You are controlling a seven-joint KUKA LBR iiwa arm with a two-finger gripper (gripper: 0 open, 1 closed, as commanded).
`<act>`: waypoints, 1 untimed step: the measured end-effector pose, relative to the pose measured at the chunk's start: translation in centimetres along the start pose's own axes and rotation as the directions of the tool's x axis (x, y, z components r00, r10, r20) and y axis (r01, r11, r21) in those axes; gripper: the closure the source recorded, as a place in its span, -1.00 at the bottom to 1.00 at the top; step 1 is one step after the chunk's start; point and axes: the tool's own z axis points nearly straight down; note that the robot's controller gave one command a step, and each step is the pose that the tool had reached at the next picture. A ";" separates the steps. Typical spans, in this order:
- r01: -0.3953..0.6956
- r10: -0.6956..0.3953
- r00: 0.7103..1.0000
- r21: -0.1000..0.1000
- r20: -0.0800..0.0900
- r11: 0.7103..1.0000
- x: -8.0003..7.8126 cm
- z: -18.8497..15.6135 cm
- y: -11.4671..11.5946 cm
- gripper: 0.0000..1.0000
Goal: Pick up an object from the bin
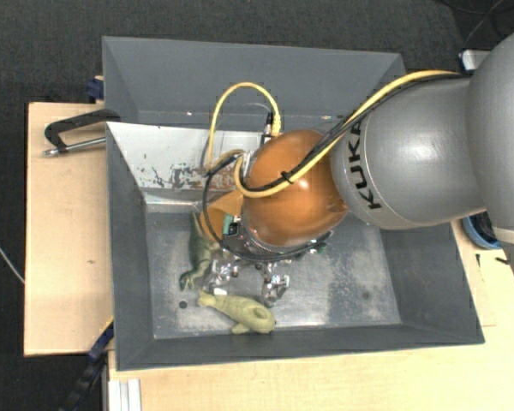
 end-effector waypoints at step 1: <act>-0.135 0.135 0.991 0.003 0.001 0.991 -2.1 -2.7 -3.9 -1.00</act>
Offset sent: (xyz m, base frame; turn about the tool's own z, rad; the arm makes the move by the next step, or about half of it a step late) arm 0.0400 0.0100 0.0256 0.1326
